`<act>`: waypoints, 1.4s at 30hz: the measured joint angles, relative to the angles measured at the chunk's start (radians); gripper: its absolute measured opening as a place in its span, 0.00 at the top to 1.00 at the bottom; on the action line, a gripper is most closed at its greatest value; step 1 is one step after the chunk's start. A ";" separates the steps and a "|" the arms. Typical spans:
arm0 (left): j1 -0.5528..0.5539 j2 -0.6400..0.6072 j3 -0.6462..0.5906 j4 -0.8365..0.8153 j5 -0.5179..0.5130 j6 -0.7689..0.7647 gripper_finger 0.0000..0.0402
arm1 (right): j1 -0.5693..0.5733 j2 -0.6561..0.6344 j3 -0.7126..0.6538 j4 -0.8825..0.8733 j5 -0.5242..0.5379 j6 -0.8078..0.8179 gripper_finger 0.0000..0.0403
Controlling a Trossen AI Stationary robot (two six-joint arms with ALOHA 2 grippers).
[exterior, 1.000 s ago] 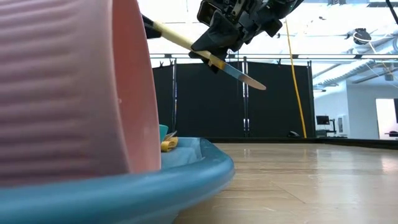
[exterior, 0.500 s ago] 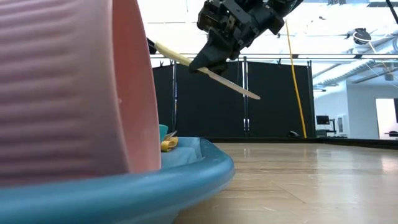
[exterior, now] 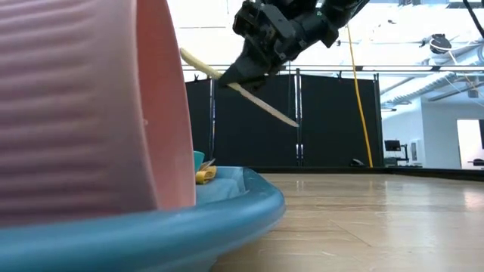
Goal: Set up tray
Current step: Put the yellow knife to the bottom of the orange spoon on the yellow napkin on the blue serving tray
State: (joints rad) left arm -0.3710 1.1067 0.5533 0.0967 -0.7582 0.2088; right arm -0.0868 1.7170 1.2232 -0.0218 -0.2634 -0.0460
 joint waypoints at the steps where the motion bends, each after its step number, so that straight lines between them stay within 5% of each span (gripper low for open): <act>1: -0.007 -0.011 0.000 -0.018 -0.022 -0.015 0.60 | -0.001 0.012 0.002 0.022 -0.002 0.000 0.90; 8: -0.044 -0.111 0.000 -0.088 -0.154 -0.195 0.63 | -0.012 0.077 0.006 0.034 0.008 -0.002 0.90; 15: 0.015 -0.185 0.000 -0.100 -0.155 -0.651 0.67 | 0.007 0.104 0.006 0.052 0.232 -0.166 0.90; 19: 0.062 -0.193 0.000 -0.131 -0.057 -0.800 0.67 | 0.018 0.100 0.008 0.076 0.346 -0.258 0.90; 30: 0.211 -0.193 0.000 -0.129 0.292 -1.104 0.67 | 0.045 0.100 0.008 0.133 0.451 -0.410 0.90; 42: 0.268 -0.183 0.000 -0.148 0.447 -1.233 0.67 | 0.095 0.101 0.008 0.177 0.479 -0.464 0.90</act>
State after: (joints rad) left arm -0.1034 0.9233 0.5529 -0.0516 -0.3116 -1.0245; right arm 0.0086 1.8179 1.2308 0.1548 0.2156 -0.5101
